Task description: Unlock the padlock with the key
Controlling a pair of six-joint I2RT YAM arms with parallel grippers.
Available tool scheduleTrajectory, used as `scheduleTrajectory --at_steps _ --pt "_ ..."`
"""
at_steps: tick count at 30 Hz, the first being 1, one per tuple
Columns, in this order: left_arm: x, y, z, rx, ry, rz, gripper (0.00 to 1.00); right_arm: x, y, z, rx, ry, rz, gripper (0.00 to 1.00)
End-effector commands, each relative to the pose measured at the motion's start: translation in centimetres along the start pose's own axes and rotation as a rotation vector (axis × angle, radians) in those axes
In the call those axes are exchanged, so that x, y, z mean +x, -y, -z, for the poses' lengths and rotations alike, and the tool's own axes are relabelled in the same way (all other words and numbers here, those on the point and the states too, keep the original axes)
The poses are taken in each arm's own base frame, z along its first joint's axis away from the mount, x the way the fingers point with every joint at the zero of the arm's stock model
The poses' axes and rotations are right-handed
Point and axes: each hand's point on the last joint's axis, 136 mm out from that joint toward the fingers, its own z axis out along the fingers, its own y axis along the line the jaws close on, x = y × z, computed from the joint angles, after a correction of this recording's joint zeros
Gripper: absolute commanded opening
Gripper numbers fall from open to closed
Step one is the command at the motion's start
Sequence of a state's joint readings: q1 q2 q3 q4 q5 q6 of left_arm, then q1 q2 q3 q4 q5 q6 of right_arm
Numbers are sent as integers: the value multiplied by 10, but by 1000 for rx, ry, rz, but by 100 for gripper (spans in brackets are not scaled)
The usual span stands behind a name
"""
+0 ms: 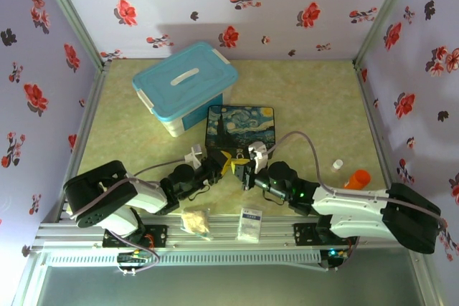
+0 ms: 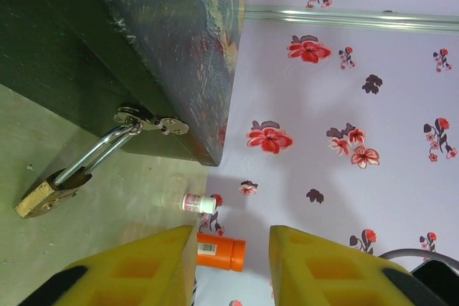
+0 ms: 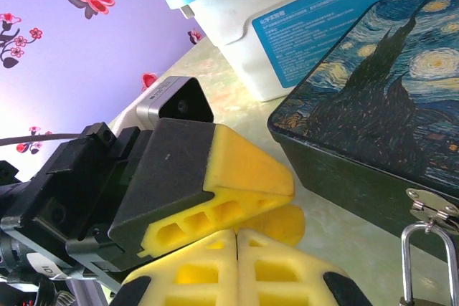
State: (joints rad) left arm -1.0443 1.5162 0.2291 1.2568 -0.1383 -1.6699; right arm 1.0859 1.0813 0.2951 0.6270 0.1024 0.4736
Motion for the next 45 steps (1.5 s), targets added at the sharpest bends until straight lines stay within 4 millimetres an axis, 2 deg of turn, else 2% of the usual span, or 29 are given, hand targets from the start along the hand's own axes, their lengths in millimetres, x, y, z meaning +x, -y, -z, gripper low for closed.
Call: scheduleTrajectory --at_steps 1,8,12,14,18,19,21,22,23,24,28,32,37,40,45 --pt "-1 15 -5 47 0 5 31 6 5 2 22 -12 14 0" --pt "-1 21 -3 65 -5 4 24 7 8 3 32 -7 18 0" --pt "-1 18 -4 57 -6 4 6 8 8 3 31 -9 17 0" --pt "-1 17 -5 53 -8 4 0 8 8 3 31 -11 17 0" --pt "-5 20 -2 59 1 -37 0 8 11 6 46 -2 10 0" --pt "-6 21 -2 57 3 -61 0 7 15 9 61 3 3 14" --pt "-7 28 -2 63 -11 -128 0 4 20 15 88 11 2 56" --pt "-8 32 -4 58 -33 -180 0 0 22 19 97 21 -6 73" --pt "-7 32 -5 36 -61 -234 0 -6 23 25 91 37 -16 82" --pt "-5 42 -9 38 -87 -292 0 -12 24 29 84 55 -32 87" --pt "12 63 -12 24 -231 -603 0 -44 24 49 -45 127 -141 98" --pt "32 84 -4 47 -364 -898 0 -75 3 64 -240 172 -210 99" --pt "43 113 16 154 -401 -1125 0 -88 -24 64 -392 138 -204 99" --pt "42 122 20 184 -384 -1155 0 -91 -31 62 -447 149 -205 94" --pt "42 138 22 230 -354 -1133 0 -87 -37 55 -490 131 -199 80"
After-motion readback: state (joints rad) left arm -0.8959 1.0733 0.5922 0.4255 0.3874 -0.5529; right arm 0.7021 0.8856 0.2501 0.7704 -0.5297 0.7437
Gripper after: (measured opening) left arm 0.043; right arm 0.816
